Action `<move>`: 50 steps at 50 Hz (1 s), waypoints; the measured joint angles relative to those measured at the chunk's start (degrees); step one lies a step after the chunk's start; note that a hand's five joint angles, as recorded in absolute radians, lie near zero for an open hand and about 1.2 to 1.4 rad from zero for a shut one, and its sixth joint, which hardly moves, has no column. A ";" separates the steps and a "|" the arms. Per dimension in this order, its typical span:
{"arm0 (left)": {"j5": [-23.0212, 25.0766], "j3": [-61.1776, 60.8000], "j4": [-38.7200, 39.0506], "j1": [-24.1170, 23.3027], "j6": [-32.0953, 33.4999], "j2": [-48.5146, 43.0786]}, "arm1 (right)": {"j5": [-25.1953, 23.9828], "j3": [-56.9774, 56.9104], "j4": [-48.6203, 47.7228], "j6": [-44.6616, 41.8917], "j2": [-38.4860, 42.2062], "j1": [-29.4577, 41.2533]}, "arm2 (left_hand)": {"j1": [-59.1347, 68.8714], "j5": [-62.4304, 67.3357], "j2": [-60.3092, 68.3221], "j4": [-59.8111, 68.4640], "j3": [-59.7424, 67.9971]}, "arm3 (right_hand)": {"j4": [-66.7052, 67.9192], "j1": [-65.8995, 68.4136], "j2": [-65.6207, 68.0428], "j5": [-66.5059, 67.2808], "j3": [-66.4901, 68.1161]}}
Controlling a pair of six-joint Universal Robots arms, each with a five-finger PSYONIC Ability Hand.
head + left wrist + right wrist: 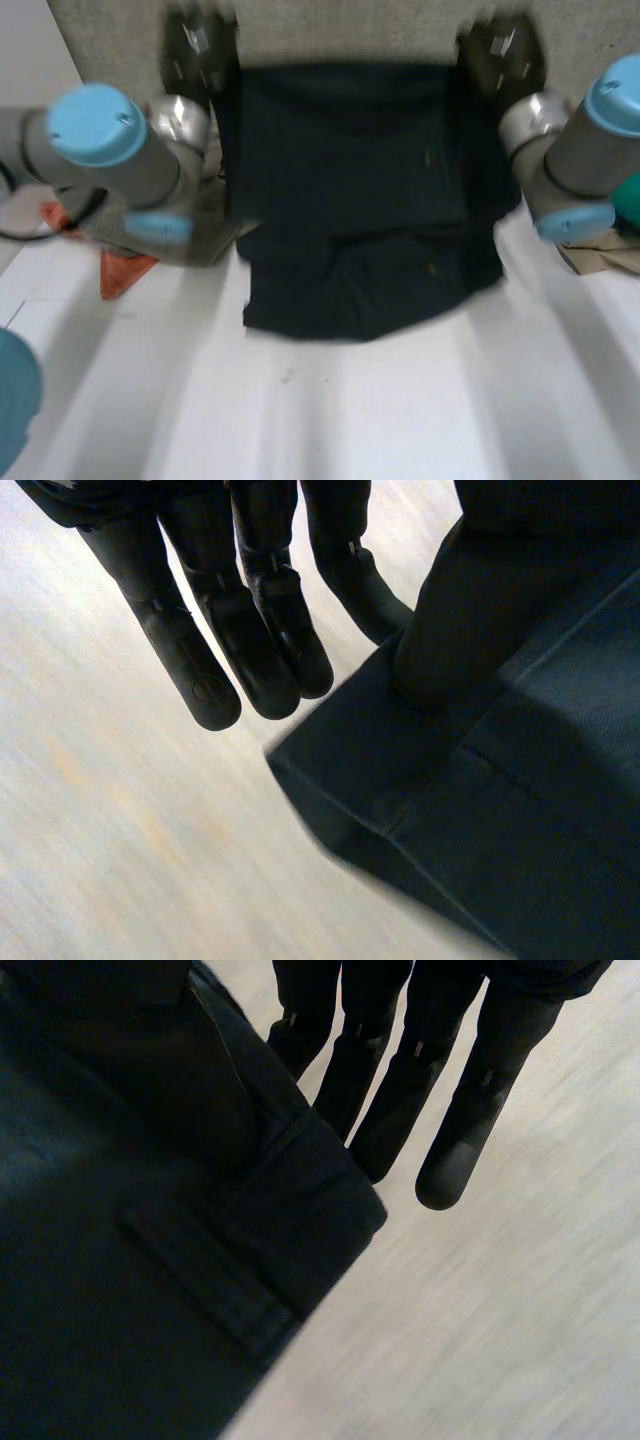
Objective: Fold the laundry.
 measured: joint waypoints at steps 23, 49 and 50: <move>2.65 -29.82 1.03 -0.12 -5.08 16.86 | -2.82 11.61 2.25 4.01 -4.72 -0.61 | 0.00 1.52 0.18 0.03 0.34 | 0.03 -0.04 0.04 1.25 0.64; 8.43 -65.82 -51.37 -6.98 9.63 46.94 | -7.60 51.95 55.30 -36.15 -33.24 -10.73 | 0.02 1.52 0.19 0.04 0.38 | 0.05 -0.03 0.30 1.25 1.14; 8.43 -65.49 -52.63 -7.26 10.10 47.06 | -8.57 52.77 56.15 -38.04 -33.89 -11.10 | 0.02 1.52 0.19 0.04 0.38 | 0.05 -0.03 0.30 1.25 1.14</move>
